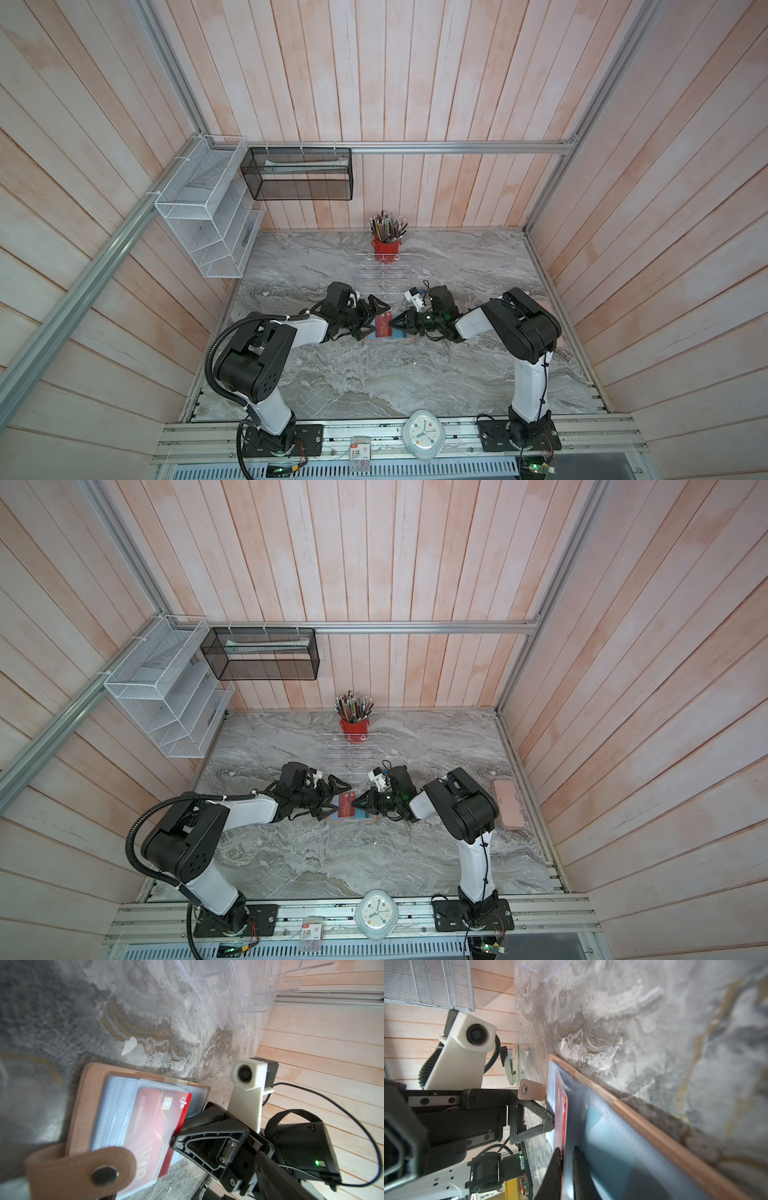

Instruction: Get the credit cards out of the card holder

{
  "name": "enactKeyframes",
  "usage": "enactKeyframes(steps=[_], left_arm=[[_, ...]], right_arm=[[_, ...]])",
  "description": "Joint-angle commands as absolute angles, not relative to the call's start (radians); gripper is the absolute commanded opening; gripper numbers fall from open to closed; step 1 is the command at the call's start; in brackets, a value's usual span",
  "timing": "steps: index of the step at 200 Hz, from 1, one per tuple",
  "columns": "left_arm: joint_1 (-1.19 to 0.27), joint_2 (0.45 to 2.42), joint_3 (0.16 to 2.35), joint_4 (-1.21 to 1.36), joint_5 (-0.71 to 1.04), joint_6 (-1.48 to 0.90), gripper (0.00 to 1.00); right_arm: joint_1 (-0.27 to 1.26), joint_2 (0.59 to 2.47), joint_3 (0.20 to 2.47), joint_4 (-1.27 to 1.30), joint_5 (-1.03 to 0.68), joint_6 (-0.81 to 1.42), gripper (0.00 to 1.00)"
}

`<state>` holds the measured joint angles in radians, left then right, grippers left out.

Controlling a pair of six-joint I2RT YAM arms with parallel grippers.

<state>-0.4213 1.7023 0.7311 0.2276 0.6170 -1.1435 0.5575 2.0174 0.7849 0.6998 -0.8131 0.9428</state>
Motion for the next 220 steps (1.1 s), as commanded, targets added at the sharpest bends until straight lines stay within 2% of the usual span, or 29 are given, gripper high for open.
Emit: enactKeyframes(steps=[1, 89, 162, 220], left_arm=[[-0.401, 1.733, 0.698, 0.08, 0.502, -1.108, 1.0], [-0.402, 1.749, 0.701, 0.095, 0.51, -1.115, 1.0], [-0.402, 1.749, 0.697, 0.102, 0.51, -1.118, 1.0], [-0.401, 1.751, 0.69, 0.108, 0.512, -1.118, 1.0]], right_arm=[[0.548, 1.988, 0.767, 0.729, -0.819, 0.954, 0.14], [0.555, 1.976, 0.763, 0.729, -0.839, 0.958, 0.09], [0.559, 1.946, 0.737, 0.707, -0.839, 0.95, 0.11], [0.56, 1.95, 0.713, 0.713, -0.83, 0.946, 0.16]])
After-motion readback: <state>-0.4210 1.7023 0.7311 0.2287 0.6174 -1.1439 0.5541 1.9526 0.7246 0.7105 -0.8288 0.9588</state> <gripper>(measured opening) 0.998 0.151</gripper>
